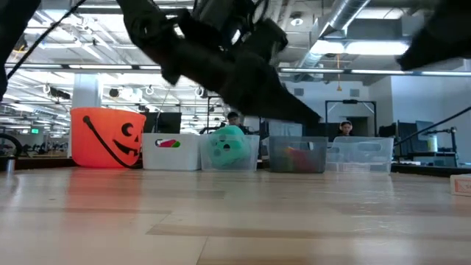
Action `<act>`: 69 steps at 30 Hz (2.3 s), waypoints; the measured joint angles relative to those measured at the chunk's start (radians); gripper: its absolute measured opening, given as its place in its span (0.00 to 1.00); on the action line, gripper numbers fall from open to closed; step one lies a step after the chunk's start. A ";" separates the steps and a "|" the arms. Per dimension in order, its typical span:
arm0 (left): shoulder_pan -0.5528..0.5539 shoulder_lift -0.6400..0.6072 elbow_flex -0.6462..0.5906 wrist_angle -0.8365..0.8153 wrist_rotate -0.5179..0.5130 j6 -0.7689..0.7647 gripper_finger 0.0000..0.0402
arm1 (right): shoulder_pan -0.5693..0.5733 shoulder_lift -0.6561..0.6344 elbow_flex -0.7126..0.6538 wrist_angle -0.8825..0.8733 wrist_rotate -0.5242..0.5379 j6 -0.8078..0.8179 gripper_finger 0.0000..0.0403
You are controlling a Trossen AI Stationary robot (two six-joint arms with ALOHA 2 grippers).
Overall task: Pick & Place Toys
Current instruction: Put the orange deck of cards into the right transparent bin
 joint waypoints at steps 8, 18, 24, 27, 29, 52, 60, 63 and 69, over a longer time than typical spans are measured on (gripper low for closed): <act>0.028 -0.202 -0.040 -0.154 0.006 -0.052 0.77 | -0.004 -0.051 0.001 -0.063 -0.365 0.071 0.33; 0.028 -0.400 -0.123 -0.189 0.009 -0.054 0.77 | -0.012 -0.032 0.001 -0.076 -0.561 0.196 0.63; 0.029 -0.473 -0.141 -0.190 0.007 -0.037 0.77 | -0.012 0.000 0.001 -0.067 -0.652 0.275 0.85; 0.030 -0.488 -0.143 -0.180 0.007 -0.008 0.77 | -0.012 0.013 0.001 -0.061 -0.668 0.281 0.94; 0.030 -0.495 -0.143 -0.157 0.007 0.010 0.77 | -0.012 0.013 0.000 -0.065 -0.680 0.281 0.98; 0.033 -0.495 -0.142 -0.205 0.007 -0.025 0.77 | -0.132 0.239 0.003 0.037 -0.850 0.008 0.99; 0.033 -0.494 -0.142 -0.249 0.007 -0.090 0.77 | -0.210 0.230 0.002 0.090 -0.910 -0.092 0.94; 0.033 -0.494 -0.142 -0.260 0.007 -0.090 0.77 | -0.233 0.216 0.000 0.109 -0.914 -0.102 0.87; 0.033 -0.494 -0.142 -0.267 0.007 -0.090 0.77 | -0.271 0.210 0.000 0.117 -0.909 -0.139 0.73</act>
